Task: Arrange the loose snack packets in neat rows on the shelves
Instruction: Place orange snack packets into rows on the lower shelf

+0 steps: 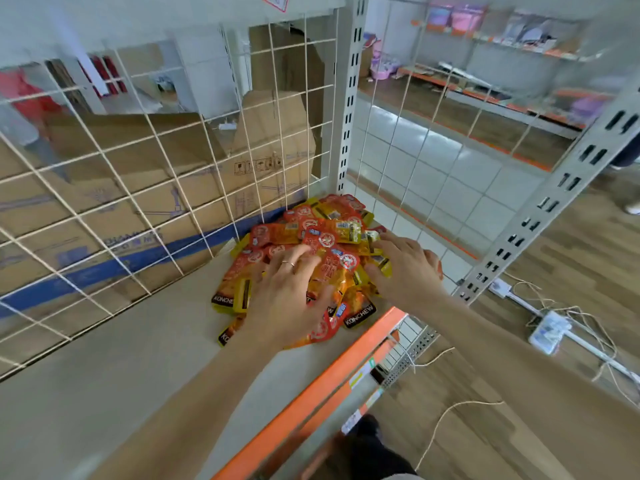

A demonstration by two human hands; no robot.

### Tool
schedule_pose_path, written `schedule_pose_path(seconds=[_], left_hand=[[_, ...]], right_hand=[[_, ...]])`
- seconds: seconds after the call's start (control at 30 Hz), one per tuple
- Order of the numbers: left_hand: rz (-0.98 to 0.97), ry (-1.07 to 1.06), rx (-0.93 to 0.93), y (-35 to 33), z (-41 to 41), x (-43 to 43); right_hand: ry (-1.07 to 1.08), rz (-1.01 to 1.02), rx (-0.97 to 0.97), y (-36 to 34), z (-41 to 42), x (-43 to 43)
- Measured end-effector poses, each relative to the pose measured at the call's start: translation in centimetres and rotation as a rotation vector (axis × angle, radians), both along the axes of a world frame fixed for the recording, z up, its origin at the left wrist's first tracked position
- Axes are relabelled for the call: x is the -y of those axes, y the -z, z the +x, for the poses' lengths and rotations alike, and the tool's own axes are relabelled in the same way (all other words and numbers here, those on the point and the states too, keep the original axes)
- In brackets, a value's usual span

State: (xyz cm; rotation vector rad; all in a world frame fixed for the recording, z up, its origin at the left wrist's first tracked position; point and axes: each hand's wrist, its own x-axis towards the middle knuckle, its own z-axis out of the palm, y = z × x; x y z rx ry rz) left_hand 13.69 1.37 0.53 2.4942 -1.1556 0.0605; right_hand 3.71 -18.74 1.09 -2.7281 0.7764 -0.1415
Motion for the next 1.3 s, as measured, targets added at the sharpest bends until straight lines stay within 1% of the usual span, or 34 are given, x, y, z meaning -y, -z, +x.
schedule_pose_path(seconds=[0.2,0.3,0.43,0.5,0.6,0.7,0.8,0.87,0.9,1.0,1.07,1.2,1.3], left_hand=[[0.069,-0.017,-0.041,-0.1,1.6,5.1],[0.111,0.002,-0.049,-0.3,2.1,8.2],[0.231,0.041,-0.023,0.0,3.3,11.7],[0.326,0.059,-0.007,0.4,4.0,12.9],[0.439,0.11,-0.022,1.0,4.9,14.0],[0.472,0.163,-0.046,1.1,5.6,14.4],[0.501,0.222,-0.014,0.8,6.2,14.4],[0.462,0.295,0.067,0.8,6.0,14.3],[0.409,0.338,0.119,1.0,5.8,14.1],[0.179,0.414,0.234,2.2,5.0,13.8],[0.071,0.392,0.225,3.0,4.7,13.6],[-0.071,0.381,0.202,4.1,3.3,13.3],[-0.107,0.384,0.208,4.8,2.1,13.2]], right_hand=[[-0.006,-0.011,-0.019,1.6,3.0,4.6],[0.016,0.005,0.03,2.3,4.7,6.6],[0.068,-0.006,0.057,3.2,6.3,8.1],[0.083,-0.008,0.073,3.7,6.6,8.4],[0.053,0.082,0.12,4.4,6.5,8.2],[0.063,0.123,0.124,4.8,6.6,8.3],[0.077,0.139,0.129,4.9,7.0,8.9],[0.075,0.134,0.119,5.1,7.2,9.2],[0.076,0.128,0.118,5.1,7.3,9.3],[0.114,0.135,0.145,5.3,7.7,9.1],[0.126,0.124,0.156,5.4,7.9,9.0],[0.16,0.152,0.157,5.4,8.2,8.8],[0.165,0.15,0.13,5.2,8.8,8.4]])
